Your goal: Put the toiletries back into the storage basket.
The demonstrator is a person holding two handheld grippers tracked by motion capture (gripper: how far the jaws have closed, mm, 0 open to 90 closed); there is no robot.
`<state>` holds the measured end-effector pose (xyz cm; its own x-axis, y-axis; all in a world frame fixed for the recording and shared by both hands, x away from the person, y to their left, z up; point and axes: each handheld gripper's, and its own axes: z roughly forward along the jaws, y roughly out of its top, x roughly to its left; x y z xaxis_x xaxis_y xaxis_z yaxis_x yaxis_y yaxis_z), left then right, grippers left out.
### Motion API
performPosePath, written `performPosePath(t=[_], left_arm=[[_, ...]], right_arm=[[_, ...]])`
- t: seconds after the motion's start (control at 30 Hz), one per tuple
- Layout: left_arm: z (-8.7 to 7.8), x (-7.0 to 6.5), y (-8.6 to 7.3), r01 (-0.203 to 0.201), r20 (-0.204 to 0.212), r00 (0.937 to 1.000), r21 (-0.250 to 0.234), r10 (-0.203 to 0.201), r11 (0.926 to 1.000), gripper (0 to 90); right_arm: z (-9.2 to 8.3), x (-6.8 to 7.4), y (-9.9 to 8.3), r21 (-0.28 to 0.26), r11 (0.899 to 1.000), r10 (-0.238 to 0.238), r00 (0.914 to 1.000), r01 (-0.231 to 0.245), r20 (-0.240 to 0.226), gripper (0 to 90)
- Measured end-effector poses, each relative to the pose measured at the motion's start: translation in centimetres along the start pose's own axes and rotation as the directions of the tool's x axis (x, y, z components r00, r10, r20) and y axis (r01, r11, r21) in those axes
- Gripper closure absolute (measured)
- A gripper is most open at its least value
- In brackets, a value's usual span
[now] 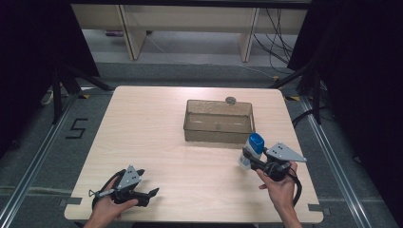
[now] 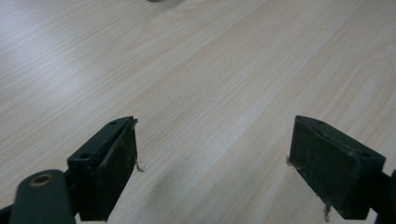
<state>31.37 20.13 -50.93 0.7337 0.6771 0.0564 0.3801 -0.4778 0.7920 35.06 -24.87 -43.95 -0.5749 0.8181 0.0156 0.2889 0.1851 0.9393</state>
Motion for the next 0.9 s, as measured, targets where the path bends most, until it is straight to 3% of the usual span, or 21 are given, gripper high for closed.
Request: performPosePath(t=[0.03, 0.07, 0.1, 0.13, 0.3, 0.33, 0.37, 0.4, 0.43, 0.47, 0.63, 0.7, 0.77, 0.83, 0.9], left_arm=[[0.1, 0.0, 0.0, 0.006, 0.007, 1.0000, -0.007, -0.006, 1.0000, 14.9], [0.1, -0.1, 0.0, 0.018, 0.011, 0.9998, -0.014, -0.018, 0.9997, 14.9], [0.2, -0.1, -0.1, 0.019, 0.009, 0.9998, -0.016, -0.019, 0.9997, 14.9], [0.2, -0.1, -0.1, 0.026, 0.012, 0.9996, -0.021, -0.025, 0.9995, 14.9], [0.2, 0.0, -0.1, -0.002, -0.004, 1.0000, -0.003, 0.002, 1.0000, 14.9], [0.1, -0.1, -0.1, 0.005, 0.007, 1.0000, -0.004, -0.005, 1.0000, 14.9], [0.2, -0.1, -0.1, 0.010, 0.011, 0.9999, -0.017, -0.010, 0.9998, 14.9], [0.1, -0.1, -0.1, 0.009, 0.009, 0.9999, -0.014, -0.009, 0.9999, 14.9], [0.1, -0.1, -0.1, 0.018, 0.006, 0.9998, -0.013, -0.018, 0.9998, 14.9], [0.2, -0.1, -0.1, 0.021, 0.008, 0.9998, -0.015, -0.021, 0.9997, 14.9], [0.2, -0.1, -0.1, 0.036, 0.011, 0.9993, -0.025, -0.036, 0.9990, 14.9], [0.1, -0.1, -0.1, 0.030, 0.011, 0.9995, -0.018, -0.029, 0.9994, 14.9], [0.0, 0.2, -0.1, 0.002, 0.001, 1.0000, 0.004, -0.002, 1.0000, 14.9], [0.1, 0.1, -0.1, 0.019, 0.000, 0.9998, -0.015, -0.019, 0.9997, 14.9], [0.1, 0.1, -0.1, 0.025, 0.015, 0.9996, -0.014, -0.025, 0.9996, 14.9]], right_arm=[[0.0, -0.3, 0.1, -0.003, 1.000, -0.014, 0.9998, 0.014, 0.010, 56.4], [0.0, -0.2, 0.2, 0.001, 1.000, 0.010, 0.9996, -0.010, 0.026, 56.5], [0.0, -0.5, 0.4, 0.004, 1.000, -0.013, 0.9997, 0.013, 0.020, 56.5], [0.0, -0.4, 0.6, 0.015, 1.000, 0.005, 0.9997, -0.006, 0.022, 56.5], [0.1, -1.3, 1.6, -0.007, 1.000, -0.017, 0.9987, 0.018, 0.049, 56.5], [0.0, -1.3, 1.8, 0.008, 1.000, 0.015, 0.9986, -0.015, 0.051, 56.5], [0.0, -1.6, 2.0, 0.004, 1.000, -0.012, 0.9987, 0.012, 0.050, 56.5], [-0.1, -1.6, 2.1, 0.014, 1.000, 0.014, 0.9986, -0.015, 0.051, 56.5], [0.0, -2.0, 2.3, 0.004, 1.000, -0.009, 0.9988, 0.009, 0.048, 56.5], [0.1, -2.0, 2.5, -0.004, 1.000, 0.006, 0.9988, -0.005, 0.049, 56.5], [0.2, -2.8, 3.4, -0.020, 0.999, -0.033, 0.9958, 0.035, 0.085, 56.5], [0.1, -3.0, 3.9, -0.016, 1.000, -0.022, 0.9965, 0.024, 0.081, 56.5], [0.2, -3.3, 4.4, -0.031, 0.998, -0.047, 0.9947, 0.050, 0.092, 56.5], [0.3, -3.4, 4.8, -0.030, 0.999, -0.023, 0.9965, 0.025, 0.080, 56.5], [0.4, -3.8, 5.2, -0.037, 0.998, -0.043, 0.9945, 0.047, 0.096, 56.5]])
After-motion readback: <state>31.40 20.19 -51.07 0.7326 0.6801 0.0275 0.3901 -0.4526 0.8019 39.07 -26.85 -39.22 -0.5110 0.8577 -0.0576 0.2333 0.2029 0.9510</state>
